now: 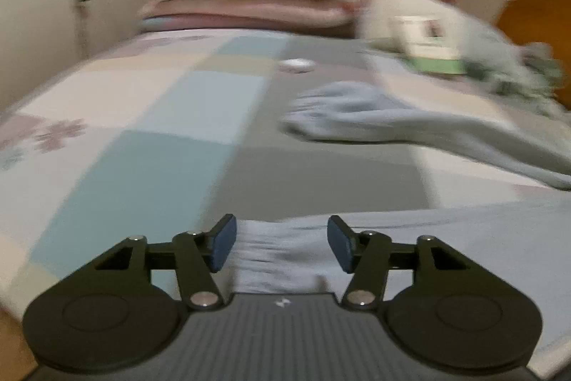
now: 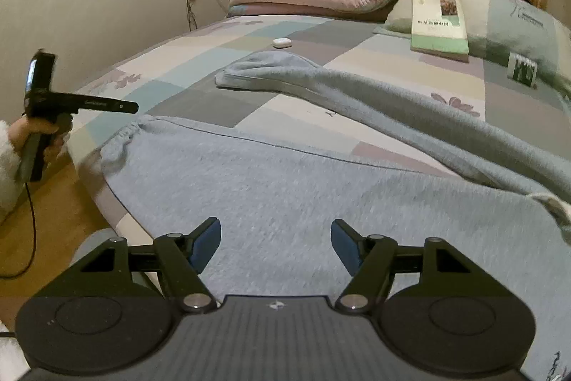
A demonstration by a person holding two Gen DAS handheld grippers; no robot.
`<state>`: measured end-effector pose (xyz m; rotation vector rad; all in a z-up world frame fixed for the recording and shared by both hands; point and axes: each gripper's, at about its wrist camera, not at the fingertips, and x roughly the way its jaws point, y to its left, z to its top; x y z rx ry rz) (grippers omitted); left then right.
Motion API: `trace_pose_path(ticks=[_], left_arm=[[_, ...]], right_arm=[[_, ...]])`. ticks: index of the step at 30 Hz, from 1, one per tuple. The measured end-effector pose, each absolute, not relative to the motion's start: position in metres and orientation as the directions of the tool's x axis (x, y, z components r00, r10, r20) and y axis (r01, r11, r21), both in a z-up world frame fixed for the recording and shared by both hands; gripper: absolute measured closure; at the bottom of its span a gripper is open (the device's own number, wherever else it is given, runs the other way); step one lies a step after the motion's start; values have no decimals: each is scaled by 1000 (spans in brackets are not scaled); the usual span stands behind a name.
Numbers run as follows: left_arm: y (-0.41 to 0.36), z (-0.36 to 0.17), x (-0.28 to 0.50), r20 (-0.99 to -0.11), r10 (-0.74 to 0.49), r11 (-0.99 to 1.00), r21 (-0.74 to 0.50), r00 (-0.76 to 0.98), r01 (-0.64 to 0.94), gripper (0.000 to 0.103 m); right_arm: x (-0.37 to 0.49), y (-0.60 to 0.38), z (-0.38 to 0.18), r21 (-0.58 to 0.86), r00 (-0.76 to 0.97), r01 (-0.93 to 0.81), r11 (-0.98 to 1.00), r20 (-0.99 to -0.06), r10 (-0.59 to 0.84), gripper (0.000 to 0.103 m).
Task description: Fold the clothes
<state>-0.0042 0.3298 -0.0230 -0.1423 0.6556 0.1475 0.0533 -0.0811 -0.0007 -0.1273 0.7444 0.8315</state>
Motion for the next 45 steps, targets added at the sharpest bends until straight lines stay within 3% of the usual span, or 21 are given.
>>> trace_pose_path(ticks=[6,12,17,23,30,34,37,41,45], left_arm=[[290,-49,10,-671,-192,960,-279,716,-4,33],[324,-70,-14,-705,-108,939,-304,701,-161,33],[343,-70,-33,-722,-21,937,-255,691,-238,36],[300,-54,-14,-734,100,983,-30,672,-179,33],[230,-47,23,-684,64,995,97,727,3,24],[211,-60,37,-712,50,996,88,701,18,24],[213,-70,32,-740,80,996,87,668,-22,19],[227,-73,18,-753,90,994,24,651,-110,14],[212,-64,15,-749,150,989,108,645,-105,15]], right_arm=[[50,-86,1,191,438,-702,686,-643,628,19],[52,-101,-1,196,460,-675,711,-642,613,16],[58,-115,-9,209,478,-627,750,-657,583,15],[60,-138,-22,146,524,-544,826,-710,471,13],[79,-192,-41,57,597,-377,924,-748,290,8],[98,-217,-59,34,605,-273,961,-771,199,8],[90,-226,-69,22,612,-284,959,-765,199,0],[70,-230,-72,-23,613,-319,948,-767,188,0],[60,-236,-66,-31,611,-320,947,-770,181,0]])
